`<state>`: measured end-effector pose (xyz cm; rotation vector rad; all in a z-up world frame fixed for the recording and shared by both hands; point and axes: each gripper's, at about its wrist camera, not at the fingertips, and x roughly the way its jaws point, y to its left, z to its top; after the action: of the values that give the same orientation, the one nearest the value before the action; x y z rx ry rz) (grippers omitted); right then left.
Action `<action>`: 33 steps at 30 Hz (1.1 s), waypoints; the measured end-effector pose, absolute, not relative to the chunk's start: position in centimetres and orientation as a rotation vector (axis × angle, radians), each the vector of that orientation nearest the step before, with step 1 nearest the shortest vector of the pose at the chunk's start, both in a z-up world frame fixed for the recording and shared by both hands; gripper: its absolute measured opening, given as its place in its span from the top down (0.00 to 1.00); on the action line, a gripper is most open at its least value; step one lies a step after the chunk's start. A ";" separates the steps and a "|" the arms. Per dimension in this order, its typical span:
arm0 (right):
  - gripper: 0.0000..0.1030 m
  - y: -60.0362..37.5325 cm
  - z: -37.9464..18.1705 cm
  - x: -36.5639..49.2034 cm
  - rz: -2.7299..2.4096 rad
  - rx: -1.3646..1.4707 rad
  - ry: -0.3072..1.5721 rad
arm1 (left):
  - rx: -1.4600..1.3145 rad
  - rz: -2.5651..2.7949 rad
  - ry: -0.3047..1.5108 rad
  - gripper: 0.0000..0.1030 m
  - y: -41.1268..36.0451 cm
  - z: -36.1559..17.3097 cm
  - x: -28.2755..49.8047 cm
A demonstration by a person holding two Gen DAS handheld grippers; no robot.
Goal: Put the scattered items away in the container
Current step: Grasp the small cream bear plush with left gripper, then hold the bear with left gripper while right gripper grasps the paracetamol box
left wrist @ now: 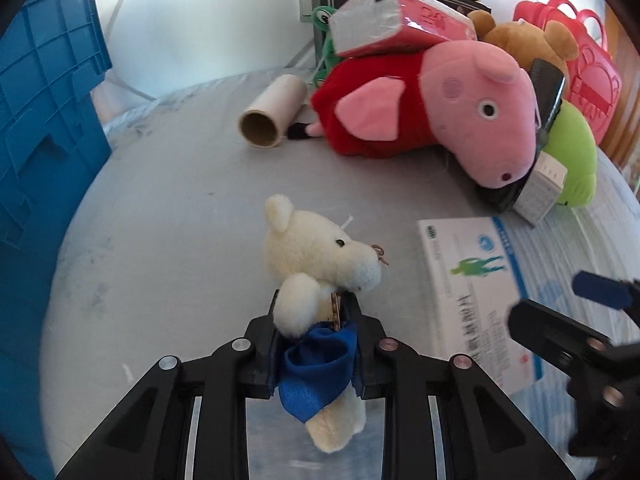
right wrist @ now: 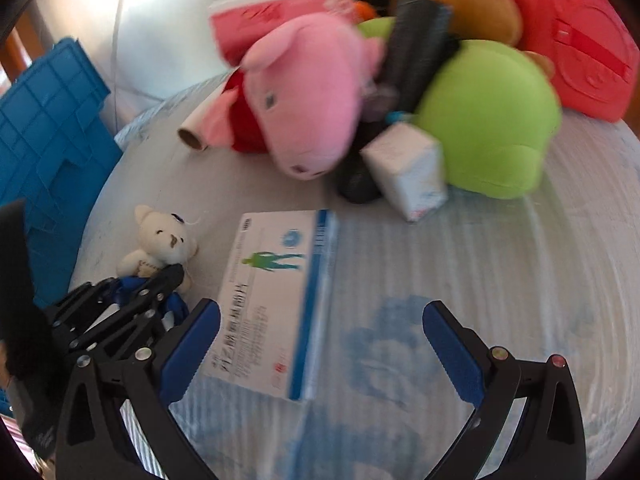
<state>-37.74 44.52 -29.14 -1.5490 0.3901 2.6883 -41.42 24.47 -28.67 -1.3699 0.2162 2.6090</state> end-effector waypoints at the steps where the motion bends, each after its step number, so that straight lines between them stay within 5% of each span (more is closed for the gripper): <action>1: 0.00 44.1 -29.3 -38.1 2.684 -1.556 0.377 | -1.373 2.610 0.211 0.71 24.1 -28.7 -41.5; 6: 0.00 42.9 -30.1 -39.7 2.648 -1.597 0.346 | -1.380 2.605 0.214 0.58 23.3 -29.2 -41.8; 9: 0.00 42.9 -30.7 -40.3 2.616 -1.625 0.343 | -1.372 2.624 0.240 0.42 22.9 -29.4 -41.8; 17: 0.02 41.1 -31.0 -41.0 2.621 -1.670 0.253 | -1.363 2.647 0.221 0.57 21.0 -28.9 -41.6; 22: 0.09 40.3 -31.7 -41.0 2.590 -1.678 0.084 | -1.409 2.630 0.168 0.46 20.8 -29.7 -42.6; 28: 0.12 41.0 -31.3 -40.7 2.608 -1.652 0.130 | -1.433 2.632 0.119 0.41 20.9 -30.4 -43.1; 33: 0.07 40.0 -31.8 -41.0 2.620 -1.654 0.082 | -1.411 2.629 0.134 0.62 21.3 -30.4 -42.6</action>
<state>-40.98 39.99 -31.81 -1.6539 0.0816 2.6200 -42.57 21.27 -30.39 -1.4113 0.1342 2.6285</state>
